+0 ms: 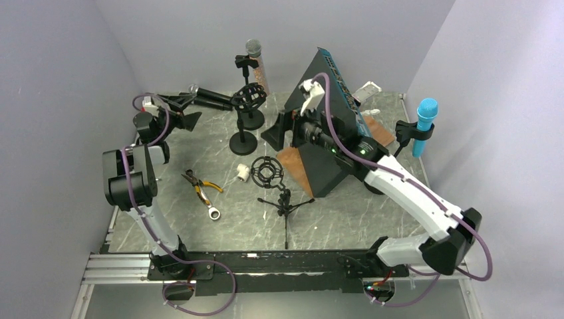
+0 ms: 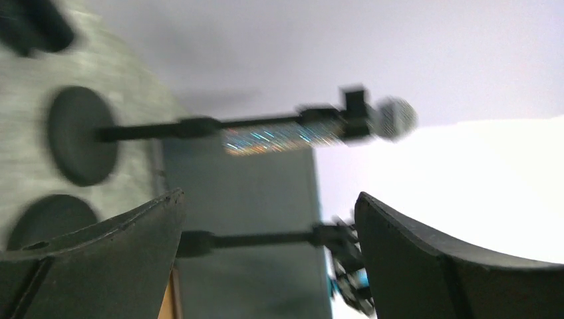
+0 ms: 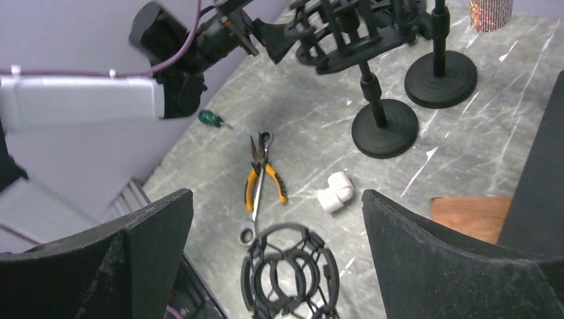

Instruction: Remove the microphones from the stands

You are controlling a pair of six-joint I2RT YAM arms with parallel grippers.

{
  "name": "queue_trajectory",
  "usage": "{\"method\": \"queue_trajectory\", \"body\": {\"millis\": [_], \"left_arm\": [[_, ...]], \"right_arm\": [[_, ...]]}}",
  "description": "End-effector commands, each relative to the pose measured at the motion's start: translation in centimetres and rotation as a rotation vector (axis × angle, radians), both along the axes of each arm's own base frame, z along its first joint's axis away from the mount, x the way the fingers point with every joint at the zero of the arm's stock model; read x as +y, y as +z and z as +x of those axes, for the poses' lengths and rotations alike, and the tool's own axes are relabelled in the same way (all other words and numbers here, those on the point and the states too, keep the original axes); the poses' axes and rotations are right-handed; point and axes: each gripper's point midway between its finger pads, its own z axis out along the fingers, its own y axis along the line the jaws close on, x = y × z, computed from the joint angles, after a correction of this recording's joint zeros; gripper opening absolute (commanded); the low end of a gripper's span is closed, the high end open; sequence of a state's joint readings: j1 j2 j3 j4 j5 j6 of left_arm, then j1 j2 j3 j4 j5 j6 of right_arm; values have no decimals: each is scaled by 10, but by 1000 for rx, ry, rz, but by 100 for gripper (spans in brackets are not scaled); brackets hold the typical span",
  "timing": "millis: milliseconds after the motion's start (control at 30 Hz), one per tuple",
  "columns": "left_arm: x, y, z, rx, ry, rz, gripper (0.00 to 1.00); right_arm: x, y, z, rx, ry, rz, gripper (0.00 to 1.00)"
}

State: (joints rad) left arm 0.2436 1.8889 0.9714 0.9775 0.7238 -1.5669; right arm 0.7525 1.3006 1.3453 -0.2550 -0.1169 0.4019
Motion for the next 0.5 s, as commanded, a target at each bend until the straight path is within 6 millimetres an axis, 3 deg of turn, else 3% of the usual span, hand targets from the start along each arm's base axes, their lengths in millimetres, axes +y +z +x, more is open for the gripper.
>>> {"method": "queue_trajectory", "body": {"millis": [0,133,267,467], "left_arm": [[-54,95,-63,-422,-288,16,99],[-67,113,-81,-466,-321,142,99],[-71,102,-83,-424,-285,348,99],[-63,83,-86,-284,-205,599,99]], "right_arm": [[7,33,37,91,-86,197,100],[3,32,76,213,-181,299,100],[-4,20,111,295,-267,377,99],[17,10,137,367,-278,424,84]]}}
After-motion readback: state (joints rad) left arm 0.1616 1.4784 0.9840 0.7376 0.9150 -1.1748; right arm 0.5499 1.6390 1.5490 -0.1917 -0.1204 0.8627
